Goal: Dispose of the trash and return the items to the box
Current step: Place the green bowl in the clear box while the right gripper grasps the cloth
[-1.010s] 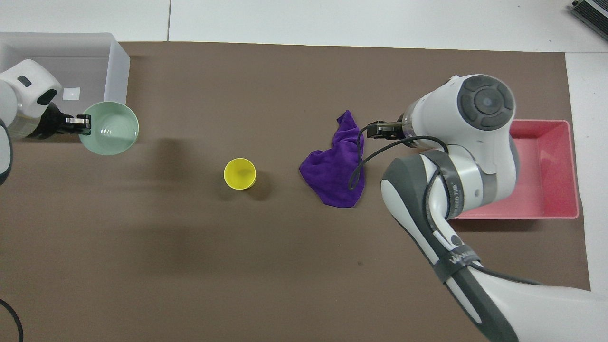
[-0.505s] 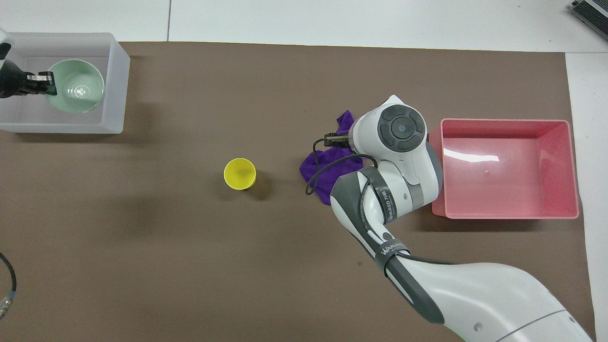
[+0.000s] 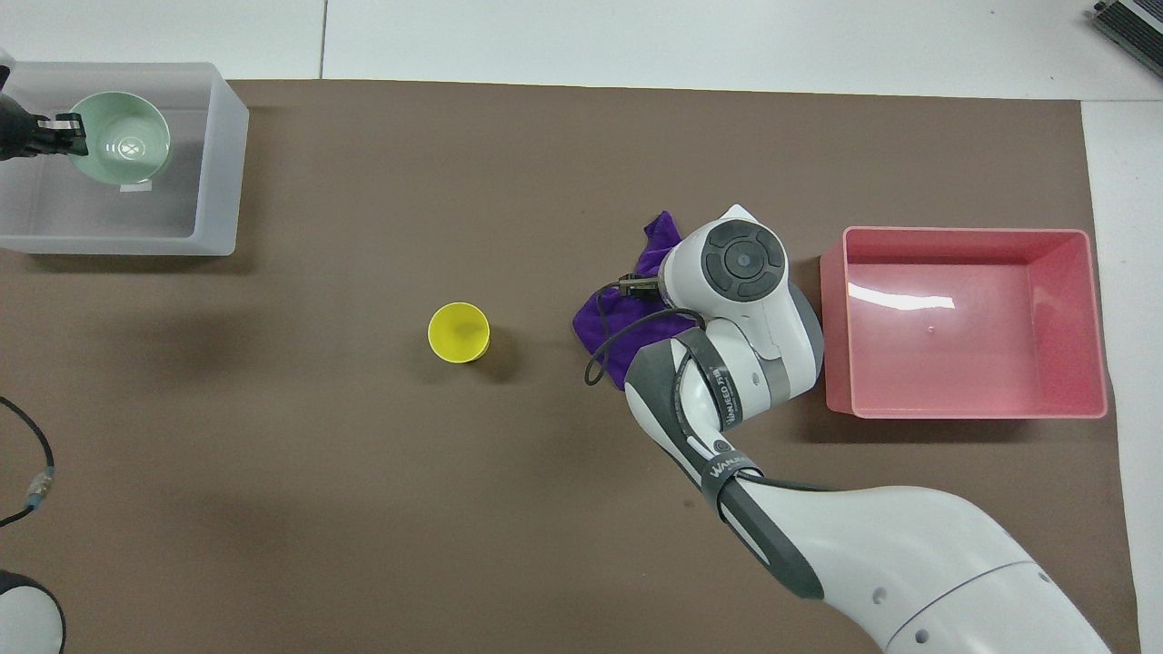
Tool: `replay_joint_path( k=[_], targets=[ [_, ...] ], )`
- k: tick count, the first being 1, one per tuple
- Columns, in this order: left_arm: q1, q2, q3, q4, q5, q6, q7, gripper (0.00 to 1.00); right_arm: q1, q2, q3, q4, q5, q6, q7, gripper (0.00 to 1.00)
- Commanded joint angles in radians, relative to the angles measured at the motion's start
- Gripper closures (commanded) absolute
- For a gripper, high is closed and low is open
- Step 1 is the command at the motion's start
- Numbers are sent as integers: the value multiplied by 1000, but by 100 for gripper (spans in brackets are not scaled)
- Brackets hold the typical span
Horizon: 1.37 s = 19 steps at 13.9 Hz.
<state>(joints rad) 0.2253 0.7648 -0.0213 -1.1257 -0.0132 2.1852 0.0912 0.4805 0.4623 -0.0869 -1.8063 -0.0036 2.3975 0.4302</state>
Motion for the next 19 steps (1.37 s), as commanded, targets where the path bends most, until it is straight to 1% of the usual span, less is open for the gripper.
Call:
replay_joint_path(
  k=[1, 3, 4, 5, 7, 9, 10, 11, 12, 13, 15, 16, 17, 18, 19],
  targets=[
    [3, 28, -3, 28, 36, 24, 7, 100, -8, -24, 9, -31, 17, 5, 2, 47],
    [25, 33, -2, -12, 38, 67, 12, 100, -8, -28, 9, -39, 17, 5, 2, 92],
    [22, 27, -2, -34, 38, 76, 10, 100, -8, -28, 10, -39, 19, 3, 10, 100],
    [28, 21, -2, -52, 41, 96, 12, 100, -7, -28, 10, -38, 22, -1, 15, 100],
    [23, 8, -2, -84, 41, 117, 12, 100, -7, -28, 10, -13, 24, -49, 21, 100],
    [22, 4, -2, -91, 42, 105, 13, 94, -8, -53, 10, 18, 24, -105, 50, 100],
    [19, -2, -2, -89, 42, 100, 13, 79, -10, -71, 10, 30, 25, -139, 56, 100],
    [14, -5, -2, -91, 42, 100, 13, 52, -19, -103, 10, 33, 25, -165, 56, 100],
    [13, -12, -2, -91, 42, 100, 16, 43, -23, -137, 9, 33, 25, -191, 58, 100],
    [13, -27, -3, -91, 42, 94, 22, 42, -23, -172, 3, 36, 25, -222, 58, 100],
    [11, -77, -6, -92, 41, 39, 54, 39, -23, -229, -4, 36, 25, -270, 59, 100],
    [2, -111, -8, -107, 38, 13, 79, 32, -25, -255, -7, 38, 25, -297, 59, 100],
    [-15, -164, -8, -155, 35, 2, 84, 2, -36, -286, -7, 38, 24, -326, 59, 100],
    [-32, -229, -8, -222, 35, 4, 82, 0, -46, -313, -7, 41, 14, -355, 59, 100],
    [-52, -304, -8, -300, 33, 4, 82, 0, -56, -339, -8, 45, 7, -385, 59, 100]
  ],
)
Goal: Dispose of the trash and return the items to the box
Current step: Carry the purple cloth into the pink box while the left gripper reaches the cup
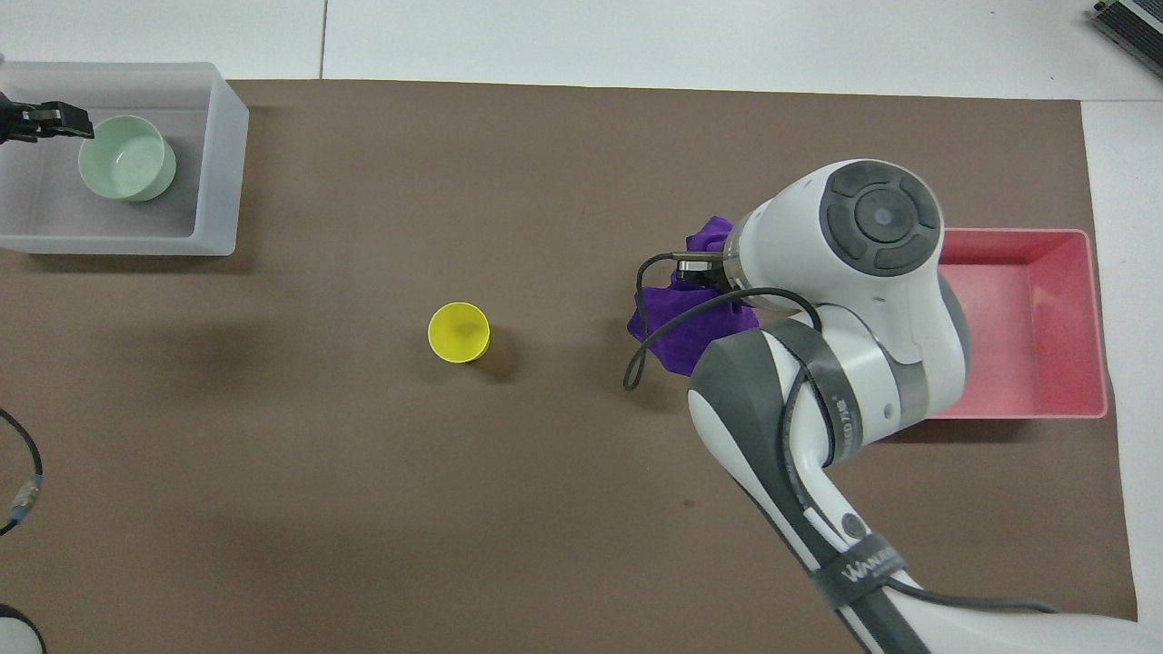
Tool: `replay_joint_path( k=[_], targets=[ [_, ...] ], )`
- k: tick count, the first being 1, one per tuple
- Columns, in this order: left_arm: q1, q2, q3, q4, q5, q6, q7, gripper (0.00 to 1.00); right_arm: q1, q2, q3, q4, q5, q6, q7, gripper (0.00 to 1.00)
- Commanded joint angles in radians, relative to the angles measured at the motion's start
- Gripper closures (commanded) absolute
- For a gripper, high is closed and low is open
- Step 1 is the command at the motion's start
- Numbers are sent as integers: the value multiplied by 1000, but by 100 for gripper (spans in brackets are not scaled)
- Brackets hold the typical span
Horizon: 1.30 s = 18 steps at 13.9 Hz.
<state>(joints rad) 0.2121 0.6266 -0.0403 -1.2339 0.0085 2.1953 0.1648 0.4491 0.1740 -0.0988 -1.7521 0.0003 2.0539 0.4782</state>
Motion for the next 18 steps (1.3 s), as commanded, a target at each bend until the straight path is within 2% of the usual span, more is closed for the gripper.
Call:
replay_joint_path(
  k=[1, 3, 6, 8, 12, 16, 18],
  targets=[
    [-65, -233, 10, -263, 11, -8, 9, 0, -52, -79, 4, -9, 0, -69, 2, 100],
    [-144, -353, 11, -391, 10, -20, -8, 0, -76, -106, 4, -6, -37, -110, -19, 100],
    [-256, -461, 11, -543, 10, -29, -132, 0, -136, -134, 4, -3, -66, -144, -81, 100],
    [-368, -495, 11, -639, 10, 15, -249, 0, -208, -146, 5, -4, -66, -159, -177, 100],
    [-493, -562, 11, -826, 10, 134, -369, 0, -343, -154, 7, -38, -62, -138, -346, 100],
    [-597, -556, 11, -907, 10, 242, -484, 0, -483, -166, 7, -151, -60, -7, -545, 100],
    [-612, -551, 10, -940, 10, 299, -498, 0, -524, -165, 7, -208, -60, 52, -581, 100]
  ],
)
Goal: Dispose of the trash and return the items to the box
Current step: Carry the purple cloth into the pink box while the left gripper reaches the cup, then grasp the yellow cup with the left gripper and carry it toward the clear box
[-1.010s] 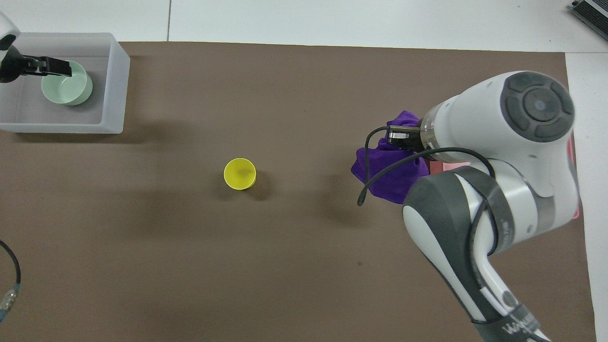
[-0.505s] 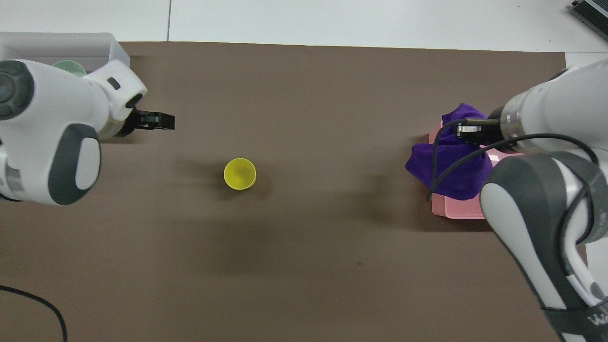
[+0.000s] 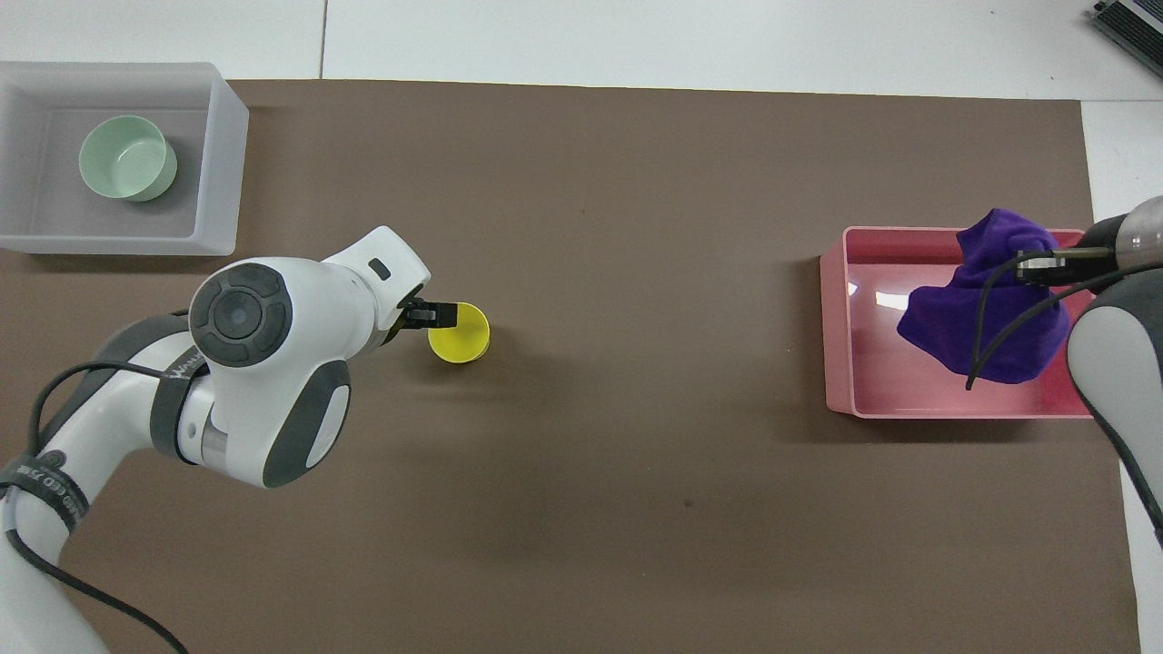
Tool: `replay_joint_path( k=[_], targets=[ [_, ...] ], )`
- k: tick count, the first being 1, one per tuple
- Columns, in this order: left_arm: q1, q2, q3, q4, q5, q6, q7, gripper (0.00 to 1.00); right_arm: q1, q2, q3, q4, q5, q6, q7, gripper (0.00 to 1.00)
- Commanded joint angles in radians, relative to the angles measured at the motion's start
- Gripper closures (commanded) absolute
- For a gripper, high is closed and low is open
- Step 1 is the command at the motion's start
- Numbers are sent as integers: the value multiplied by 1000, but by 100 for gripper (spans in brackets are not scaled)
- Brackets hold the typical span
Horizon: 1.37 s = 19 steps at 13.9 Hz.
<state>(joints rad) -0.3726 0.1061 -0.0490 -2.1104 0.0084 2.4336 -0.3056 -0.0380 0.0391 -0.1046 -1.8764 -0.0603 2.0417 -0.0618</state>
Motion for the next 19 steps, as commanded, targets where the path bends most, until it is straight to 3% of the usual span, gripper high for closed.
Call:
replay_joint_path(
  k=[1, 3, 4, 5, 6, 7, 13, 14, 15, 16, 17, 19],
  targets=[
    [-43, -25, 18, -72, 10, 73, -42, 0, -52, -30, 13, -124, 11, 115, -55, 100],
    [-61, -3, 18, -82, 10, 96, -37, 4, -57, -16, 13, -170, 16, 187, -50, 100],
    [-68, 7, 18, -83, 10, 102, -41, 26, -54, -12, 14, -184, 16, 202, -43, 100],
    [-68, 10, 18, -85, 10, 102, -41, 58, -49, -7, 14, -207, 16, 227, -33, 100],
    [-65, 9, 20, -85, 10, 99, -40, 82, -45, -7, 14, -230, 16, 251, -24, 100],
    [-65, 9, 21, -85, 10, 99, -41, 100, -42, -5, 14, -257, 16, 280, -10, 100],
    [15, -25, 24, -20, 10, 15, -24, 100, 0, 76, 20, -299, 17, 377, 75, 100],
    [43, -29, 24, 9, 10, -25, -18, 100, 9, 91, 20, -299, 17, 399, 89, 89],
    [70, -28, 24, 57, 10, -72, -9, 100, 18, 94, 20, -299, 17, 397, 103, 56],
    [104, -19, 24, 116, 10, -134, 8, 100, 27, 93, 20, -296, 17, 394, 117, 16],
    [135, -10, 24, 168, 10, -184, 38, 100, 27, 88, 20, -291, 17, 394, 117, 0],
    [210, 15, 24, 222, 7, -182, 114, 100, 33, 61, 23, -273, 16, 368, 117, 0]
  ],
)
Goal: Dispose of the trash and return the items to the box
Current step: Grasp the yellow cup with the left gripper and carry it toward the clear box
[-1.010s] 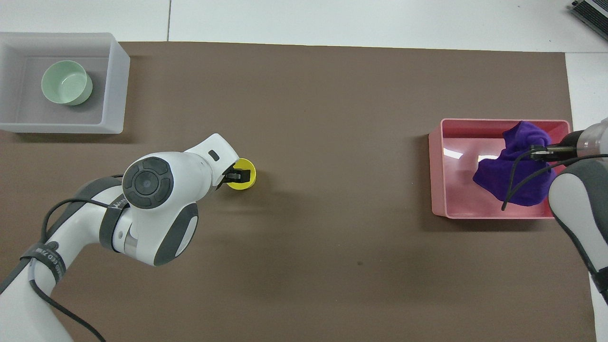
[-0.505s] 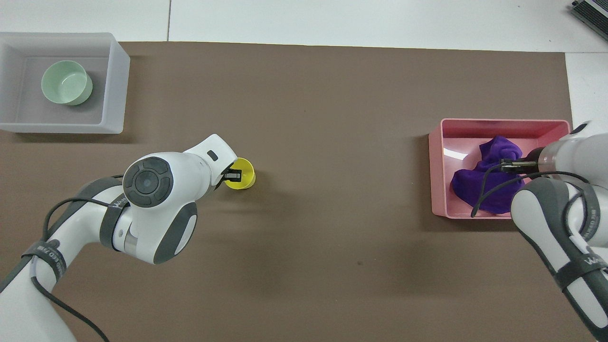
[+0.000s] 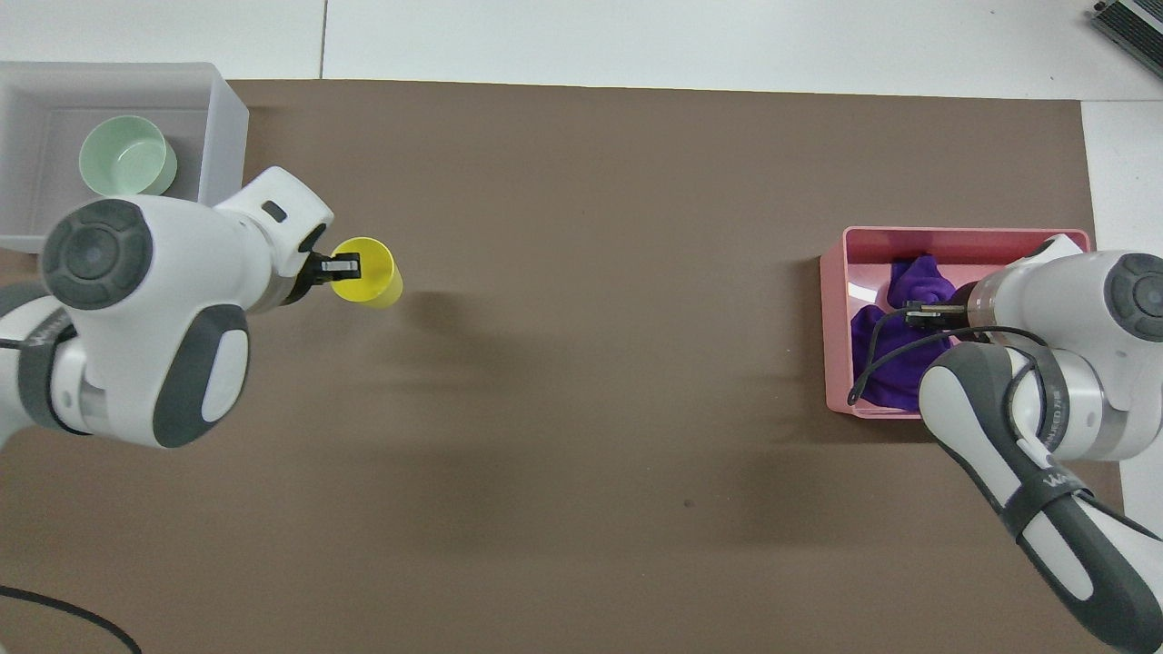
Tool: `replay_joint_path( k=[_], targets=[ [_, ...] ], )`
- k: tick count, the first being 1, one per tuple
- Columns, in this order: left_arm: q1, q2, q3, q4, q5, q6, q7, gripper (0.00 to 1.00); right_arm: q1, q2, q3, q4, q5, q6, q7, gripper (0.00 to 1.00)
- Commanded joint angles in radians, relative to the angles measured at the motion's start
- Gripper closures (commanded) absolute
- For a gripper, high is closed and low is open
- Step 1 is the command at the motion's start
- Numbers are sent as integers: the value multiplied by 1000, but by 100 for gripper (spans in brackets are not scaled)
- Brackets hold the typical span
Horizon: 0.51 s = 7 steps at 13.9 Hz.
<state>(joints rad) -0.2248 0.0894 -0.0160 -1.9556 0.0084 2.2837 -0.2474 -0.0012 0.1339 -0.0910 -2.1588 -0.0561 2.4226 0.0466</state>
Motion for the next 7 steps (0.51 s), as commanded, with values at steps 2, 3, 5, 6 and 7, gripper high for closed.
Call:
replay_joint_path(
  k=[2, 3, 5, 6, 7],
  targets=[
    [117, 56, -9, 105, 7, 3, 100, 100, -2, -63, 16, 63, 12, -123, 18, 0],
    [143, 71, -9, 130, 7, 17, 118, 100, -3, -72, 28, 95, 12, -185, 27, 0],
    [208, 120, -9, 205, 7, 19, 163, 100, -2, -102, 43, 137, 10, -264, 71, 0],
    [234, 153, -10, 254, 7, 16, 174, 100, -3, -117, 53, 145, 10, -287, 82, 0],
    [269, 189, -13, 301, 4, 13, 177, 100, -2, -135, 54, 161, 10, -324, 82, 0]
  ],
)
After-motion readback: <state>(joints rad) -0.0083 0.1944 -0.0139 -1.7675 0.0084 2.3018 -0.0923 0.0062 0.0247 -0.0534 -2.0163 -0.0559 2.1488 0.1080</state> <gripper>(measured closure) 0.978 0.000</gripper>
